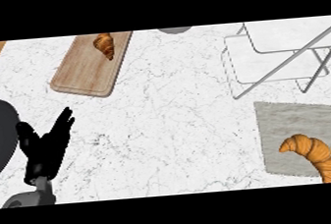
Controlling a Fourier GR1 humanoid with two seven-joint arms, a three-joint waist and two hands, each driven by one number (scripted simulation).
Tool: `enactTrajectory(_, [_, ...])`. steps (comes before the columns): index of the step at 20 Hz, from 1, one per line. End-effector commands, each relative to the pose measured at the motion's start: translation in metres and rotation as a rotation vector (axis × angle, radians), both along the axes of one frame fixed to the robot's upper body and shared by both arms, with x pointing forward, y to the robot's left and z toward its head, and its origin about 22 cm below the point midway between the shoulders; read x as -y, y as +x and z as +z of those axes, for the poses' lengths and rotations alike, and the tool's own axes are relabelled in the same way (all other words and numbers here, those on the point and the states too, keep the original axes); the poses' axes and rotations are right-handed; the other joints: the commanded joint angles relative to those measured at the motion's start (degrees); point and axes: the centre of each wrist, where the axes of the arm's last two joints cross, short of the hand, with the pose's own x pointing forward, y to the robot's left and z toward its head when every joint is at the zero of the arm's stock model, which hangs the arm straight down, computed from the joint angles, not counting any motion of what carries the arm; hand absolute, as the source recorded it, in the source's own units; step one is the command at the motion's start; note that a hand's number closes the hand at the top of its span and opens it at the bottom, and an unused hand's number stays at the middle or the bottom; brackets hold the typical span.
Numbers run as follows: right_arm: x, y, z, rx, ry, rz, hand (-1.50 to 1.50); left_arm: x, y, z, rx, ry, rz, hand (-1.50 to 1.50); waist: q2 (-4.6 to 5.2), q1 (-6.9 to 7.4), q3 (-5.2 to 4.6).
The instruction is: Pick the tomato from the placemat and place it in the tiered shelf
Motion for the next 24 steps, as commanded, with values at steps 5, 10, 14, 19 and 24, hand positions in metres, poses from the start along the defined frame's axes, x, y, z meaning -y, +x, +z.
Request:
enactTrajectory(5, [0.012, 0.049, -0.024, -0.009, -0.074, -0.013, 1.5, 0.017, 0.002, -0.003, -0.052, -0.015, 0.0, 0.0, 0.47, 0.41, -0.41])
enactTrajectory(10, [0.009, 0.074, -0.042, -0.01, -0.058, -0.022, 1.5, -0.006, 0.0, 0.002, -0.051, -0.02, -0.011, 0.0, 0.42, 0.44, -0.41])
enactTrajectory(14, [0.023, 0.08, -0.032, 0.009, -0.048, -0.018, 1.5, -0.005, -0.008, -0.016, -0.052, -0.004, 0.005, 0.0, 0.44, 0.35, -0.43])
enactTrajectory(19, [0.03, 0.094, -0.065, 0.053, -0.041, 0.012, 1.5, -0.014, -0.014, -0.01, -0.039, -0.011, 0.013, 0.0, 0.35, 0.16, -0.4])
enactTrajectory(24, [0.005, 0.103, -0.076, 0.047, -0.043, 0.043, 1.5, -0.009, -0.01, 0.007, -0.055, 0.0, 0.012, 0.0, 0.19, 0.12, -0.38])
